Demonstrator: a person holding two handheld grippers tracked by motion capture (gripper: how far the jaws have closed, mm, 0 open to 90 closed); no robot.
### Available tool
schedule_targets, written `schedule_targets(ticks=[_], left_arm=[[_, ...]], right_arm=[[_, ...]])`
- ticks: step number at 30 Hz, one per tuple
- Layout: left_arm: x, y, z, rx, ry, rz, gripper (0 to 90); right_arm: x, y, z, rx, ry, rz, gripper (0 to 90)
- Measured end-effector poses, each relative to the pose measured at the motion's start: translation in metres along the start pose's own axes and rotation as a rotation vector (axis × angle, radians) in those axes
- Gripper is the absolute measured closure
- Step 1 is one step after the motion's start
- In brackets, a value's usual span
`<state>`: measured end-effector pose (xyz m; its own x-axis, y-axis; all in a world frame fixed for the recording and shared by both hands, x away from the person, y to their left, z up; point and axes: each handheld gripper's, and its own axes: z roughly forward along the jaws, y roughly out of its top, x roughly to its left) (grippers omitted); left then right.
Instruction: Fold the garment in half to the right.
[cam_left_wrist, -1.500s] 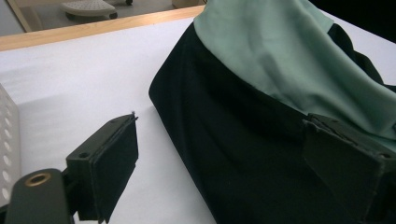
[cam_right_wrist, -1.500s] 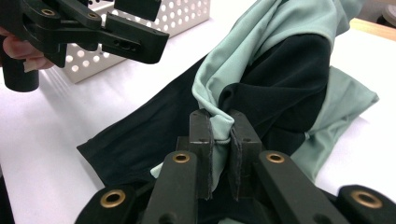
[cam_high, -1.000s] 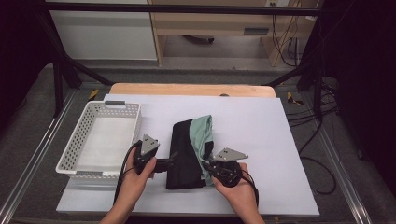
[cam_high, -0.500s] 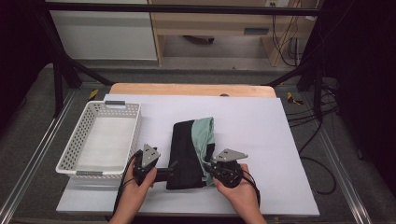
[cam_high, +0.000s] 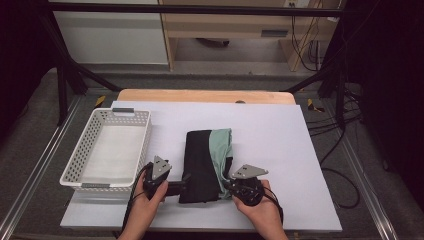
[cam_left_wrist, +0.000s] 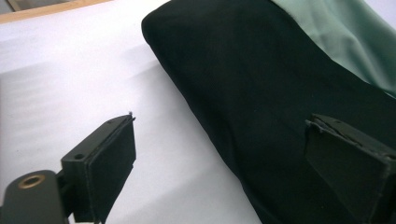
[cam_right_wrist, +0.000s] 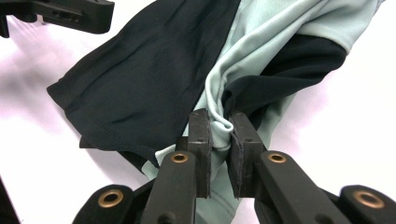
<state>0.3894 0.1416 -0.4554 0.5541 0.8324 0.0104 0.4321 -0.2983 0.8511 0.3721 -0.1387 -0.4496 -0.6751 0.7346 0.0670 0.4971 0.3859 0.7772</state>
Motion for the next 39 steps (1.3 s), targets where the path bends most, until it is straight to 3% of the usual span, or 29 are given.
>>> schedule_targets(ticks=[4, 8, 16, 21, 22, 27, 28, 39], left_arm=[[-0.001, -0.002, 0.001, -0.001, -0.003, -0.001, 6.7], [-0.001, -0.001, 0.001, -0.002, -0.004, 0.012, 6.6], [-0.002, 0.000, 0.002, 0.001, -0.012, 0.015, 6.6], [-0.002, -0.001, 0.002, 0.002, -0.013, 0.003, 6.6], [-0.002, -0.002, 0.003, 0.005, -0.015, 0.003, 6.6], [-0.002, -0.002, 0.003, 0.003, -0.019, 0.001, 6.6], [-0.002, -0.002, 0.003, 0.003, -0.020, 0.003, 6.6], [-0.002, -0.001, 0.004, 0.012, -0.020, 0.026, 6.7]], right_arm=[[0.002, 0.001, -0.005, -0.018, -0.006, 0.010, 81.3], [0.005, 0.003, -0.005, 0.004, -0.009, -0.009, 81.4], [0.002, -0.003, -0.001, 0.029, -0.018, 0.023, 80.0], [0.001, -0.002, -0.002, 0.030, -0.013, 0.031, 70.4], [0.001, 0.000, -0.003, 0.025, -0.015, 0.040, 64.8], [-0.001, 0.002, -0.004, 0.009, -0.023, 0.045, 56.5], [-0.003, 0.004, -0.006, -0.003, -0.014, 0.066, 53.6], [-0.008, 0.010, -0.015, -0.073, -0.029, 0.081, 52.9]])
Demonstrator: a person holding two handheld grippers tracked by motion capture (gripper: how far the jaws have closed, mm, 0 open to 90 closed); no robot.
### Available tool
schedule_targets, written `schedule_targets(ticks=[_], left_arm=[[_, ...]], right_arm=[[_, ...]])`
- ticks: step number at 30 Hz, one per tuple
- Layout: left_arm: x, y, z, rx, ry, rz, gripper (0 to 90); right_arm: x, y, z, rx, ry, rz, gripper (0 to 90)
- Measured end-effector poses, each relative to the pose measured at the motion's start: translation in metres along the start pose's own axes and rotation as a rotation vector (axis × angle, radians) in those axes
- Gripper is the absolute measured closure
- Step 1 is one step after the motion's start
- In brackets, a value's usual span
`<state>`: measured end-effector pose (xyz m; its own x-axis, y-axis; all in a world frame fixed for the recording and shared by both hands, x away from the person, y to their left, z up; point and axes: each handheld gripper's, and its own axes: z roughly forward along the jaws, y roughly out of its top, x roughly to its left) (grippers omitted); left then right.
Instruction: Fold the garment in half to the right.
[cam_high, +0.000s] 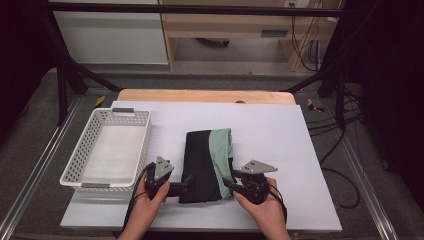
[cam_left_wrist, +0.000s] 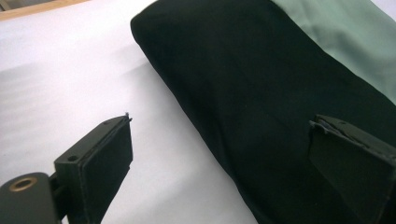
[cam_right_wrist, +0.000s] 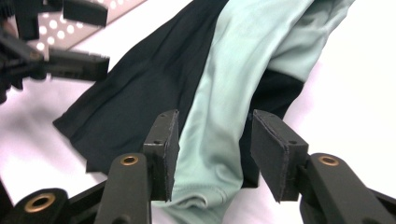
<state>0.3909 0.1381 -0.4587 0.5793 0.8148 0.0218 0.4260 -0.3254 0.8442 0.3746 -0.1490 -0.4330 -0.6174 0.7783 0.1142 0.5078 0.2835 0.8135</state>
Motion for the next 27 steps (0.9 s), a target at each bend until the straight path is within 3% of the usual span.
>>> schedule_targets(ticks=[2, 6, 11, 15, 18, 22, 27], left_arm=[[0.000, 0.000, 0.000, 0.001, 0.000, 0.004, 6.6], [-0.001, 0.000, 0.001, 0.005, -0.003, 0.005, 6.7], [-0.001, 0.000, 0.002, 0.006, -0.009, 0.001, 6.7], [-0.001, -0.002, 0.002, 0.010, -0.012, 0.000, 6.7], [-0.001, -0.003, 0.001, 0.007, -0.011, -0.001, 6.7], [-0.002, -0.001, 0.001, 0.002, -0.009, 0.004, 6.7], [-0.002, -0.001, 0.002, 0.010, -0.009, 0.003, 6.7]], right_arm=[[-0.002, 0.000, 0.000, -0.007, -0.001, 0.003, 54.9], [-0.005, -0.003, 0.006, 0.027, -0.023, -0.016, 58.4], [-0.010, -0.004, 0.017, 0.064, -0.012, -0.027, 65.3], [-0.008, -0.005, 0.020, 0.099, 0.005, -0.059, 87.7], [-0.006, -0.004, 0.015, 0.104, 0.005, -0.076, 88.3], [-0.010, -0.005, 0.004, 0.108, -0.021, -0.052, 88.3], [-0.015, -0.013, 0.018, 0.178, -0.026, -0.042, 87.3]])
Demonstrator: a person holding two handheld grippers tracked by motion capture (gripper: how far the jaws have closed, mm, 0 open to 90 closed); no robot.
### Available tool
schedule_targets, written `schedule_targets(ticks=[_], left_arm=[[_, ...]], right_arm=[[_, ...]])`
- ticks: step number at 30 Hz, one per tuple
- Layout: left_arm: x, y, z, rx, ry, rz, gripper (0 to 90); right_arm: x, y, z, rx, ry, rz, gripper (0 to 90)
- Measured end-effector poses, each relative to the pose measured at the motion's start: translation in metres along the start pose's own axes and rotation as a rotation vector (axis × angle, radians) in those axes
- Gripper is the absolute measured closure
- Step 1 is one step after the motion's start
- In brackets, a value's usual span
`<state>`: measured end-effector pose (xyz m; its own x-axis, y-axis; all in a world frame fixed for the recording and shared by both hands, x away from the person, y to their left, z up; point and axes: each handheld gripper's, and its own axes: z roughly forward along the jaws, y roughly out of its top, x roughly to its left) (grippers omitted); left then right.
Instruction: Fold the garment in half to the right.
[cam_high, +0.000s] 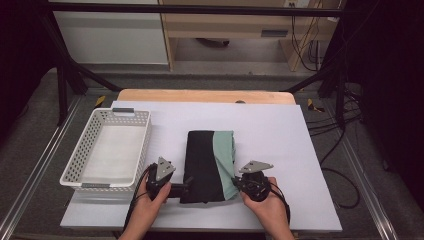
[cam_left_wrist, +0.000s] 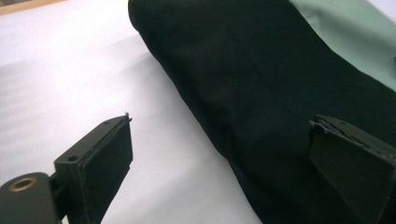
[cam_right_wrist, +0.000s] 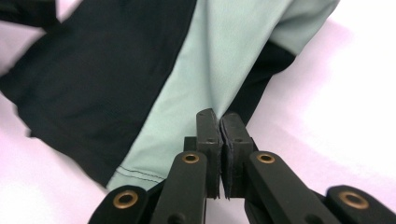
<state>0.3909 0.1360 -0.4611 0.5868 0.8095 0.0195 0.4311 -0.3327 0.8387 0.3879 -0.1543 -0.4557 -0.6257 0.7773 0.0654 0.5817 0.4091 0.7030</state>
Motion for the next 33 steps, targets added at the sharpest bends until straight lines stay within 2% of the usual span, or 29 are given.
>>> schedule_targets(ticks=[5, 11, 18, 20, 25, 27, 30, 33], left_arm=[[0.003, 0.000, 0.000, 0.001, 0.005, -0.004, 6.7], [0.005, -0.002, 0.000, 0.004, 0.009, -0.006, 6.7], [0.006, -0.001, 0.001, 0.001, 0.011, -0.012, 6.7], [0.006, -0.001, 0.001, 0.003, 0.011, -0.011, 6.7], [0.006, -0.002, 0.001, 0.004, 0.012, -0.009, 6.7], [0.006, -0.002, 0.002, 0.006, 0.011, -0.009, 6.7], [0.005, -0.002, 0.003, 0.009, 0.009, -0.006, 6.7], [0.004, -0.002, 0.003, 0.009, 0.009, -0.006, 6.7]], right_arm=[[0.001, 0.000, -0.003, -0.016, 0.001, -0.009, 77.3], [-0.001, 0.001, -0.009, -0.021, 0.014, -0.035, 59.0], [-0.002, -0.002, -0.014, -0.012, 0.035, -0.061, 42.1], [-0.002, -0.003, -0.013, 0.002, 0.039, -0.073, 38.2], [-0.001, -0.003, -0.009, 0.020, 0.048, -0.063, 26.7], [0.001, -0.002, -0.006, 0.028, 0.053, -0.063, 23.6], [0.003, -0.001, -0.003, 0.037, 0.034, -0.064, 20.3], [0.005, 0.000, 0.001, 0.047, 0.046, -0.065, 16.0]])
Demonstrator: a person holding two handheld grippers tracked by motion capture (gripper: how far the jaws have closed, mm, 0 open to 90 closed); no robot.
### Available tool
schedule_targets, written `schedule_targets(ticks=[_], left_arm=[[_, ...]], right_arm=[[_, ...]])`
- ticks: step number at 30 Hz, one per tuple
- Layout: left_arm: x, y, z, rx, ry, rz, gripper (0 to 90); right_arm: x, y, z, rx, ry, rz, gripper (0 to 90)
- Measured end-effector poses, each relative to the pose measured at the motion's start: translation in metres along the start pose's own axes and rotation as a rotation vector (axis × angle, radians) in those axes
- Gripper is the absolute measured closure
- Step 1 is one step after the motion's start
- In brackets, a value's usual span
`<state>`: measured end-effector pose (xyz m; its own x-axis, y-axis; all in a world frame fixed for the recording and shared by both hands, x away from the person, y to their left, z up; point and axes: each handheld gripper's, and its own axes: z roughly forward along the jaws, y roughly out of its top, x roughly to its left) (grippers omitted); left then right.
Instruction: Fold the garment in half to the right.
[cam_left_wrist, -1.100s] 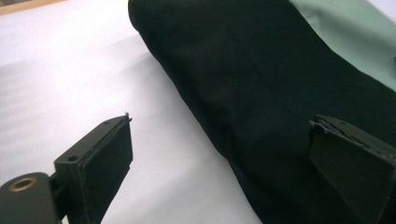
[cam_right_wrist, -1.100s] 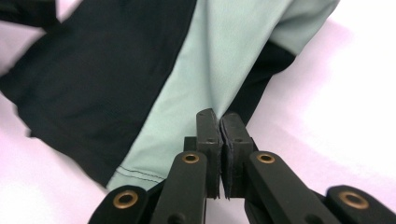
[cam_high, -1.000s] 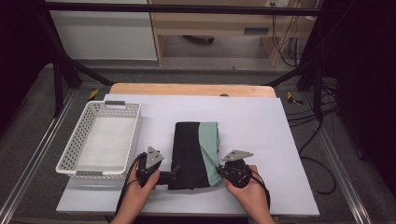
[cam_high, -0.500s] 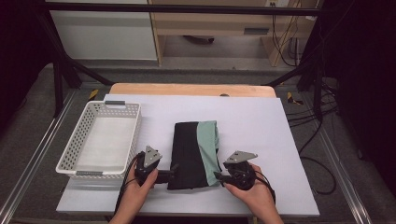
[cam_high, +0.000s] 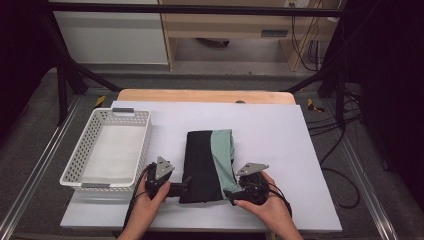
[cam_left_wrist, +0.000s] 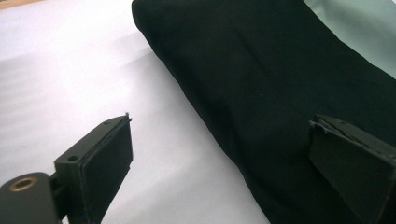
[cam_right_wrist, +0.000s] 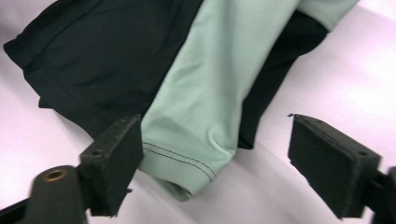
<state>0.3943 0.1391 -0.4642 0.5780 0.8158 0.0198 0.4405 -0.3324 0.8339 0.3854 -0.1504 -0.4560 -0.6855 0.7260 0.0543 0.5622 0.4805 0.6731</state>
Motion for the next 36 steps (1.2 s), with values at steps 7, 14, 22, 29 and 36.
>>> schedule_targets(ticks=[7, 14, 22, 29, 36], left_arm=[[0.001, -0.001, -0.001, -0.001, -0.007, -0.018, 6.8], [0.000, 0.000, -0.003, -0.012, -0.006, -0.014, 6.8], [0.004, 0.000, -0.003, -0.013, 0.006, -0.017, 7.0], [0.005, 0.001, -0.003, -0.015, 0.005, -0.021, 6.9], [0.006, -0.001, -0.002, -0.008, 0.010, -0.028, 6.9]], right_arm=[[0.007, 0.000, 0.010, 0.037, 0.034, -0.030, 9.7], [0.012, 0.004, 0.021, 0.073, 0.048, -0.044, 12.4], [0.013, 0.008, 0.030, 0.097, 0.037, -0.054, 17.5], [0.012, 0.007, 0.030, 0.091, 0.038, -0.064, 20.5], [0.012, 0.007, 0.029, 0.088, 0.044, -0.079, 24.5]])
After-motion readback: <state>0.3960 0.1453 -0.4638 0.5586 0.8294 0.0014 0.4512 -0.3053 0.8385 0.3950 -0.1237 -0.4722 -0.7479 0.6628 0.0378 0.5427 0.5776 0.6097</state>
